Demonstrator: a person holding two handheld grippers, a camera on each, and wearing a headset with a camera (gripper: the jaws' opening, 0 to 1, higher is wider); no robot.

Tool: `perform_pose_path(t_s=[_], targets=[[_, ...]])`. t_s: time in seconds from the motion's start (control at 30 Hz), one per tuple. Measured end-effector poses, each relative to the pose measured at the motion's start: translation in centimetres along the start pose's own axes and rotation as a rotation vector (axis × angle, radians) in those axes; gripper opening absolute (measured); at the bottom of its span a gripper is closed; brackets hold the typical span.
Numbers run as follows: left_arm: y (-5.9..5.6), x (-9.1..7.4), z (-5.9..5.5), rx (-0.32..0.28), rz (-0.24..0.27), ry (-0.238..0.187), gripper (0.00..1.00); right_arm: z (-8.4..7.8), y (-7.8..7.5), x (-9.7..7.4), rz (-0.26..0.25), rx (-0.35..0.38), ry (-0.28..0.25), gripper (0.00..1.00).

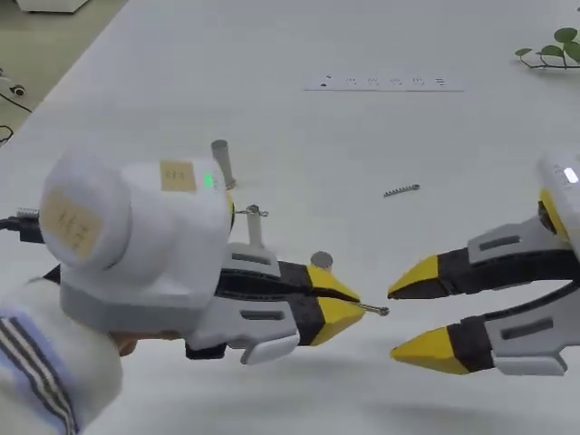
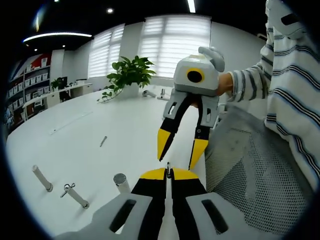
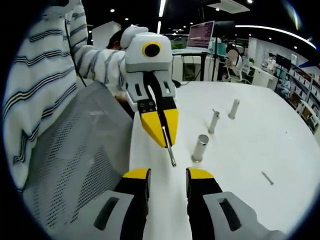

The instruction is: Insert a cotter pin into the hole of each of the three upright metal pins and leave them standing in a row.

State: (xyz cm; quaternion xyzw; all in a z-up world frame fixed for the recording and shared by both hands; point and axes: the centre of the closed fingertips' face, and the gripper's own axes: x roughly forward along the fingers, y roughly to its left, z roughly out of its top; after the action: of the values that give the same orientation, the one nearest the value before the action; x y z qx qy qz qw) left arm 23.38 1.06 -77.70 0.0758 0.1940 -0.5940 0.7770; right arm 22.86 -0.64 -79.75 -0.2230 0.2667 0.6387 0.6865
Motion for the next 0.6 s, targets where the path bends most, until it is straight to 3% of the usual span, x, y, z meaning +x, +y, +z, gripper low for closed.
perform_pose_path(t_s=[0.23,0.6], targets=[[-0.2,0.0,0.4,0.043,-0.025,-0.019,0.00,0.0,0.1,0.0,0.000,-0.003,0.010,0.21],[-1.1,0.2,0.5,0.059,-0.068,-0.021,0.00,0.2,0.5,0.1,0.023,0.011,0.003,0.10]])
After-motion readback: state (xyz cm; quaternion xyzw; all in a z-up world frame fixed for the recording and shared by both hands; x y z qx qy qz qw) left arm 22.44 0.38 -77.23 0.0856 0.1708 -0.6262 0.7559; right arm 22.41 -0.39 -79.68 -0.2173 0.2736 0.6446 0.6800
